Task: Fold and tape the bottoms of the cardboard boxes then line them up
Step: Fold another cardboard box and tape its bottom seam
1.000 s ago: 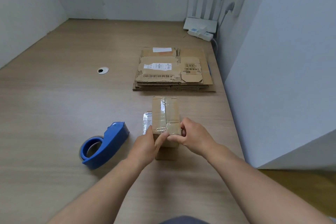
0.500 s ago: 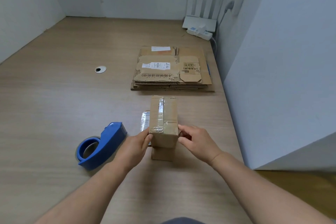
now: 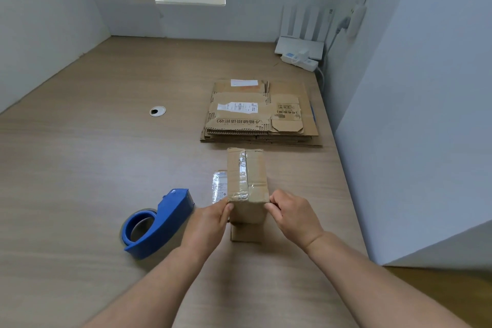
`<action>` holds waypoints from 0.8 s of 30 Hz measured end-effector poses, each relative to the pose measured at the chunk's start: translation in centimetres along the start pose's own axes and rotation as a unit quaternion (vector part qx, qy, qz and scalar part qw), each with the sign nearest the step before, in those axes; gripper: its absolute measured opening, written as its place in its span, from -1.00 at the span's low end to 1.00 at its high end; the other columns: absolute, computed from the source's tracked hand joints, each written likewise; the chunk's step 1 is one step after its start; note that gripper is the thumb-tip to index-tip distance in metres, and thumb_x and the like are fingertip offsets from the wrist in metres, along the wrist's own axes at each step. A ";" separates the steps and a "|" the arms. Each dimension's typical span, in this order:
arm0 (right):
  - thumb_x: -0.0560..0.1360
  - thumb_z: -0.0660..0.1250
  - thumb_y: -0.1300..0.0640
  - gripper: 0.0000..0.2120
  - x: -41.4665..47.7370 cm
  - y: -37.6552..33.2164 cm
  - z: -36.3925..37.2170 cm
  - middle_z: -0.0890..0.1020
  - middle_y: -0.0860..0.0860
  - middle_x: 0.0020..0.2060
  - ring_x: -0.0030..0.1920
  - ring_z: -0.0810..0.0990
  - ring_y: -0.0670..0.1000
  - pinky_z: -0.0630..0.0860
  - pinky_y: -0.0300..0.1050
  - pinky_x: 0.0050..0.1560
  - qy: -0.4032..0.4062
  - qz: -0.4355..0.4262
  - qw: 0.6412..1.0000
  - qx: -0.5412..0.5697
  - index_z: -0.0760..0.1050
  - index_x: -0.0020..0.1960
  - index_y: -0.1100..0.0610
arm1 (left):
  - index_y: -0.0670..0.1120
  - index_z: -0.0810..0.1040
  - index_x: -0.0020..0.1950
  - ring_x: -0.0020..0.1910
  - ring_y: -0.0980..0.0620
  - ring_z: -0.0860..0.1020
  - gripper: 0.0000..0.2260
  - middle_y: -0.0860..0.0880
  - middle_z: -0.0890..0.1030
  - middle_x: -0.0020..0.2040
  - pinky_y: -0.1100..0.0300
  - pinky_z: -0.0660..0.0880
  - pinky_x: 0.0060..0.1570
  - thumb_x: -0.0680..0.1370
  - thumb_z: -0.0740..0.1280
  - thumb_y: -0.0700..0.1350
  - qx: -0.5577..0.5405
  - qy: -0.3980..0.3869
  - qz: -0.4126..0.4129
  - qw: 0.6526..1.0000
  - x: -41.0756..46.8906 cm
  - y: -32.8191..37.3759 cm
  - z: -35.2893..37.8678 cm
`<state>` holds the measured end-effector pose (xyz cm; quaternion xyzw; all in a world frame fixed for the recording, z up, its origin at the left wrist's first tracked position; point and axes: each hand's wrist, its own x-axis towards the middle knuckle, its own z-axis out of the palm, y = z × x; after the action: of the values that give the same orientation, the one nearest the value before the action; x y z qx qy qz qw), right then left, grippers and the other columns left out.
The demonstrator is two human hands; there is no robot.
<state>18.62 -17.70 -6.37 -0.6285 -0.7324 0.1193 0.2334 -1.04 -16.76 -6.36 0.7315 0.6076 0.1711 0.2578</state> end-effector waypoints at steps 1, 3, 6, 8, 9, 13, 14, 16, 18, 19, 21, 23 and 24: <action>0.41 0.18 -0.01 -0.77 -0.2 0.1 0.1 0.50 -0.03 -0.48 -0.52 0.47 0.04 0.24 -0.19 -0.45 0.002 -0.001 1.000 -0.005 0.39 -0.34 0.12 | -0.03 0.54 0.12 -0.28 0.10 0.51 -0.74 0.04 0.57 -0.22 0.33 0.35 -0.32 0.66 0.09 0.00 0.000 0.000 -0.001 1.000 -0.1 0.1 0.0; 0.45 0.17 -0.02 -0.76 -0.6 -0.7 -0.3 0.53 -0.01 -0.42 -0.44 0.53 0.06 0.25 -0.20 -0.41 0.001 0.006 1.000 0.002 0.40 -0.29 0.12 | -0.03 0.53 0.14 -0.25 0.07 0.54 -0.73 0.01 0.60 -0.20 0.32 0.36 -0.31 0.66 0.07 0.01 0.012 -0.003 0.000 1.000 -0.3 0.3 0.1; 0.52 0.15 -0.27 -0.60 -0.3 -2.3 -1.5 0.56 -0.01 -0.04 0.01 0.56 0.06 0.34 -0.12 -0.13 -0.048 0.101 0.992 -0.058 0.44 0.00 0.07 | 0.04 0.45 0.30 -0.04 0.00 0.59 -0.70 -0.04 0.65 0.02 0.22 0.47 -0.10 0.66 0.03 0.03 0.026 -0.021 0.001 0.999 -0.7 0.6 0.5; 0.40 0.12 -0.46 -0.31 0.1 -3.2 -2.1 0.49 0.01 0.15 0.21 0.47 0.05 0.39 -0.07 0.08 -0.080 0.186 0.975 -0.089 0.37 0.21 0.08 | 0.11 0.34 0.42 0.13 -0.03 0.55 -0.66 -0.03 0.59 0.20 0.16 0.48 0.07 0.66 0.01 0.05 0.012 -0.085 -0.005 0.996 -0.8 1.3 0.9; 0.35 0.15 -0.50 -0.19 0.4 -3.6 -2.5 0.44 0.04 0.22 0.28 0.42 0.07 0.39 -0.05 0.15 -0.086 0.215 0.968 -0.100 0.31 0.30 0.12 | 0.14 0.32 0.44 0.18 -0.04 0.52 -0.65 -0.03 0.56 0.25 0.14 0.46 0.13 0.66 0.01 0.05 0.005 -0.119 0.001 0.993 -1.0 1.7 1.1; 0.33 0.29 -0.42 0.01 1.5 -3.2 -2.8 0.29 0.12 0.35 0.37 0.28 0.12 0.36 -0.01 0.24 -0.116 0.264 0.951 -0.109 -0.03 0.51 0.15 | 0.19 0.31 0.44 0.25 0.00 0.48 -0.63 0.03 0.51 0.32 0.13 0.44 0.19 0.64 0.06 -0.04 0.016 -0.141 0.032 0.989 -1.5 2.1 1.2; 0.34 0.32 -0.37 -0.03 1.8 -2.8 -3.0 0.29 0.12 0.34 0.36 0.28 0.13 0.37 -0.01 0.23 -0.125 0.266 0.950 -0.104 -0.01 0.50 0.13 | 0.17 0.35 0.43 0.22 0.05 0.50 -0.64 0.06 0.53 0.30 0.14 0.46 0.18 0.64 0.09 -0.05 0.003 -0.110 0.019 0.994 -1.4 1.9 0.7; 0.35 0.39 -0.24 -0.09 2.1 -1.7 -4.0 0.29 0.11 0.33 0.35 0.29 0.12 0.37 -0.01 0.23 -0.138 0.258 0.953 -0.078 0.02 0.49 0.09 | 0.13 0.38 0.40 0.06 0.21 0.53 -0.67 0.15 0.56 0.17 0.26 0.52 0.03 0.62 0.18 -0.02 -0.047 -0.033 -0.002 0.998 -0.9 1.5 -0.8; 0.34 0.43 -0.07 -0.09 2.4 -0.4 -5.4 0.27 0.08 0.35 0.37 0.27 0.10 0.35 -0.01 0.29 -0.164 0.233 0.958 -0.039 -0.02 0.52 0.05 | 0.10 0.28 0.46 0.05 0.26 0.48 -0.55 0.19 0.49 0.15 0.27 0.50 0.03 0.58 0.26 0.04 -0.076 0.027 0.019 0.997 -0.3 1.5 -2.0; 0.35 0.43 0.03 -0.08 2.5 0.3 -6.0 0.26 0.06 0.38 0.39 0.26 0.08 0.32 -0.02 0.33 -0.190 0.205 0.960 -0.023 -0.04 0.54 0.02 | 0.09 0.20 0.50 0.16 0.25 0.44 -0.45 0.17 0.43 0.25 0.22 0.47 0.15 0.55 0.30 0.06 -0.080 0.045 0.039 0.995 0.0 1.4 -2.5; 0.41 0.34 0.23 -0.14 2.6 1.0 -6.8 0.20 0.00 0.47 0.45 0.19 0.04 0.20 -0.06 0.43 -0.239 0.142 0.961 -0.010 -0.06 0.55 -0.04 | 0.07 0.02 0.55 0.43 0.15 0.23 -0.28 0.14 0.22 0.46 0.10 0.26 0.41 0.51 0.34 0.12 -0.076 0.024 0.062 0.995 0.7 1.5 -3.2; 0.45 0.19 0.35 -0.21 2.7 1.1 -6.6 0.17 -0.07 0.50 0.48 0.16 0.01 0.15 -0.08 0.45 -0.240 0.112 0.964 -0.027 -0.04 0.55 -0.09 | 0.08 -0.11 0.56 0.52 0.13 0.02 -0.19 0.15 0.02 0.54 0.11 0.07 0.49 0.49 0.34 0.17 -0.051 -0.056 0.055 0.996 1.3 1.9 -3.4; 0.48 0.15 0.34 -0.26 2.7 1.1 -6.1 0.20 -0.05 0.48 0.45 0.21 0.02 0.22 -0.06 0.41 -0.212 0.122 0.969 -0.042 -0.03 0.55 -0.08 | 0.09 -0.12 0.56 0.53 0.12 0.01 -0.17 0.13 0.00 0.56 0.11 0.07 0.48 0.49 0.34 0.19 -0.042 -0.092 0.045 0.994 1.5 2.1 -3.4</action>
<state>22.31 -15.54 -1.13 -0.6830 -0.6871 0.2461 0.0301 -0.95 -14.97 -2.48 0.7595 0.5399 0.1395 0.3349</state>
